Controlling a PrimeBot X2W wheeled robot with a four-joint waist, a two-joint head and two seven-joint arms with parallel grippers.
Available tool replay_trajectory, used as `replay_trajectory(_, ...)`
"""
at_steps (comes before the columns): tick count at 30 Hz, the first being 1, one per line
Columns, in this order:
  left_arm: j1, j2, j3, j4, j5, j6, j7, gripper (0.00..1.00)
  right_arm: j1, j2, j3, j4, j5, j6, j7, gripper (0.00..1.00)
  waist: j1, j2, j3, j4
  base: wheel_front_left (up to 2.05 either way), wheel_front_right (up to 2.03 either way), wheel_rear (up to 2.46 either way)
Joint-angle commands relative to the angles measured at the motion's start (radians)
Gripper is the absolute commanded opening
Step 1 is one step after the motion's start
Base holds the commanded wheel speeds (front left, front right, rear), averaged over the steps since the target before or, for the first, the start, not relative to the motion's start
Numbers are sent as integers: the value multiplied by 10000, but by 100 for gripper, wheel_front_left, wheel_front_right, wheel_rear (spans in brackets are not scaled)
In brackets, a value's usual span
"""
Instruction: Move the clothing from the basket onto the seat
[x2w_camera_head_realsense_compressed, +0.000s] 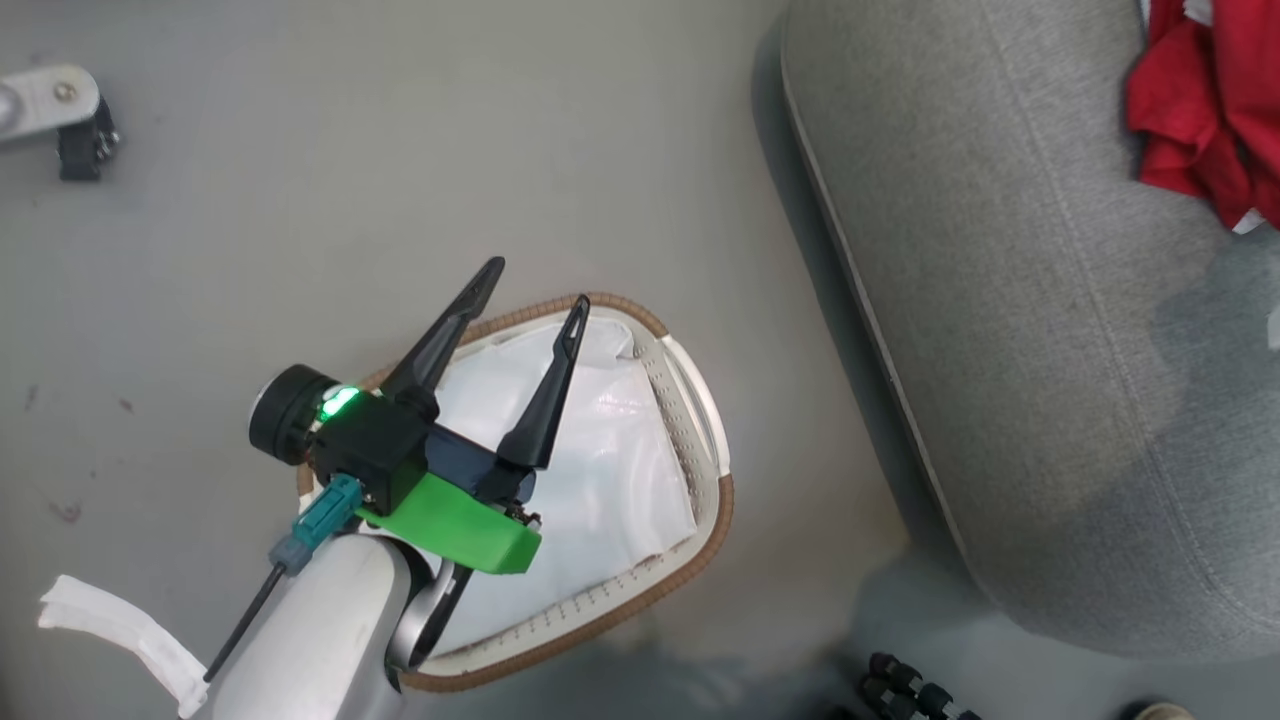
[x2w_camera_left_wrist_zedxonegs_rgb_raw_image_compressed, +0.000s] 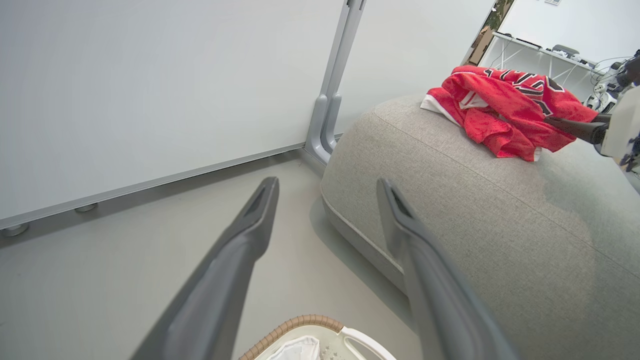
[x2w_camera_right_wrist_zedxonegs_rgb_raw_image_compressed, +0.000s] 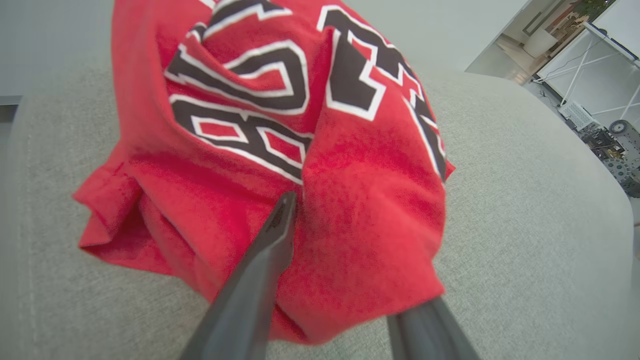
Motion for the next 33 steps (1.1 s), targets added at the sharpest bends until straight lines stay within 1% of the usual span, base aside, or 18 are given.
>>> replay_trajectory(1,162,-118,103,-16,63,-31,-7,100,473,167,-147,-262,3,-14,1,100,-1,-1,-729,-40,0,0,0)
replay_trajectory(7,616,-445,357,64,120,-31,-7,100,2040,811,-242,-1650,210,-14,-1,100,-1,-1,-1729,61,0,0,0)
replay_trajectory(10,831,-635,548,128,221,-31,-7,100,2769,1052,34,-2256,386,-14,-1,100,-1,-1,-2167,207,0,0,0)
replay_trajectory(15,1211,-915,1087,333,390,-31,-7,100,3656,1416,1235,-3284,884,-13,0,100,-1,-1,-2790,593,0,0,0)
replay_trajectory(19,1484,-1103,1658,475,554,-31,-7,100,3861,1660,1999,-4077,1484,-14,-1,100,-1,-1,-3129,878,0,0,0)
replay_trajectory(22,1773,-1241,2192,565,764,-31,-5,100,3975,1831,2908,-4500,1797,-14,-1,100,-1,-1,-3373,1124,0,0,0)
replay_trajectory(28,2167,-1397,3054,925,1082,-31,-7,100,3987,2129,4102,-4814,2159,-13,-2,100,-1,-1,-3752,1556,0,0,0)
replay_trajectory(33,2441,-1580,4019,1262,1521,-28,-5,100,4162,2343,4628,-4882,2295,-13,0,100,-1,-1,-4011,1956,0,0,0)
